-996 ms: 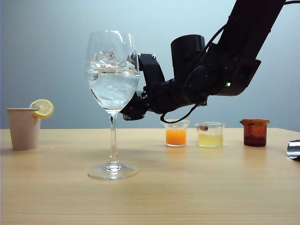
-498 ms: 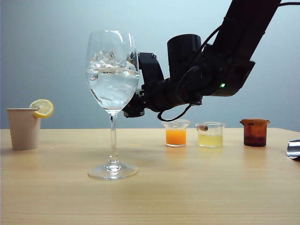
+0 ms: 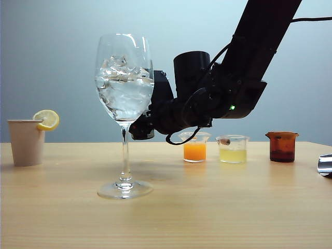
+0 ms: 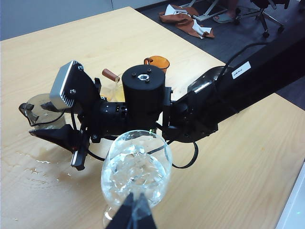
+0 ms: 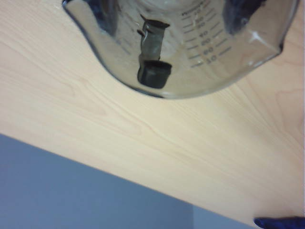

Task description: Pick up the first measuring cup from the left, pour the coconut rum inside into the goblet, and finally put the measuring cup back in its original place.

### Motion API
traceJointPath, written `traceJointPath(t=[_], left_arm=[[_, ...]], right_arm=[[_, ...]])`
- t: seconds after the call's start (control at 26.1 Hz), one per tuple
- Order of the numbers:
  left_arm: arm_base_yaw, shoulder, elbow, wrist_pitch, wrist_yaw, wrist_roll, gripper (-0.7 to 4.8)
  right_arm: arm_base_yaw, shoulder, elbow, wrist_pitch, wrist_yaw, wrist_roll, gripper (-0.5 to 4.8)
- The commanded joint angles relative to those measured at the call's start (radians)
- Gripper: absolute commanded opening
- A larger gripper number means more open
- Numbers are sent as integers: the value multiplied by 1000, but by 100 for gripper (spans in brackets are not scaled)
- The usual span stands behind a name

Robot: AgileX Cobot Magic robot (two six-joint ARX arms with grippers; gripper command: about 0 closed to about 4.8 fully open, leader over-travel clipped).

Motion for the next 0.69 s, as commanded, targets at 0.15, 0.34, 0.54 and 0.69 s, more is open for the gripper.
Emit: traceJointPath(t=[0.15, 0.34, 0.54, 0.69], left_arm=[[2, -2, 4, 12, 7, 3, -6], [2, -2, 4, 12, 7, 3, -6], [2, -2, 4, 12, 7, 3, -6], [2, -2, 4, 12, 7, 3, -6]], right_arm=[[6, 7, 14, 19, 50, 11, 40], [7, 20, 14, 4, 50, 12, 39], [7, 33, 17, -4, 53, 16, 40], [7, 48, 18, 3, 60, 25, 40]])
